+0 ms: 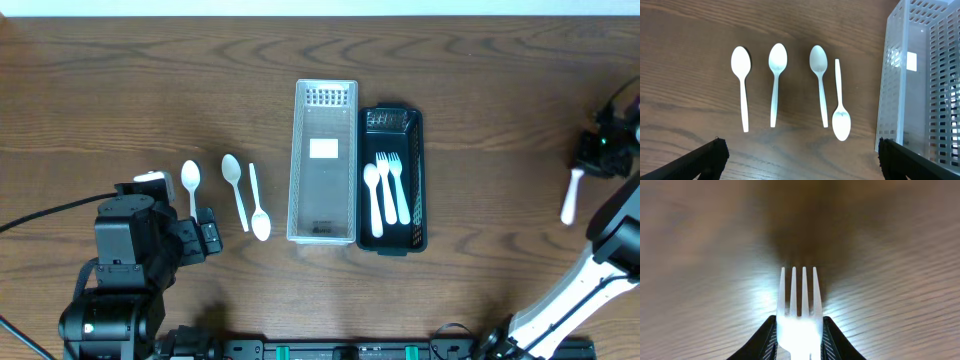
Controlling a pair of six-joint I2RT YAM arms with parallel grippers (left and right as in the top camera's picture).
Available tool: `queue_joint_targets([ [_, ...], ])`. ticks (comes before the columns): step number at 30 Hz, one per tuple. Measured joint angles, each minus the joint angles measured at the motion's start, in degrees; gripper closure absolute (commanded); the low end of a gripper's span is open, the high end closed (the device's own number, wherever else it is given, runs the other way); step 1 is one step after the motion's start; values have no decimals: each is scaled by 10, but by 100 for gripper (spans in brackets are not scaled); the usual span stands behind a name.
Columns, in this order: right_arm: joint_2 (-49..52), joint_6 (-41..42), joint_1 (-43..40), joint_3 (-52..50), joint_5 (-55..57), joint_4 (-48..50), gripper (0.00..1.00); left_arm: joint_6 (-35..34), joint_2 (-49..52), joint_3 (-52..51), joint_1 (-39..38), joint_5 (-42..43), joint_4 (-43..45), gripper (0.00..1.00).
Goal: Pack container
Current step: 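Move the right gripper to the last white fork and grasp it, then carry the fork into the dark green basket and release it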
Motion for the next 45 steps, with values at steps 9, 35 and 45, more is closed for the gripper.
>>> queue_joint_targets([
  [9,-216,84,202,0,-39,-46,99,0,0,0,0,0,0,2],
  [35,-91,294,558,-1,-23,-115,99,0,0,0,0,0,-12,2],
  [45,-55,295,560,-3,-21,-118,78,0,0,0,0,0,-15,2],
])
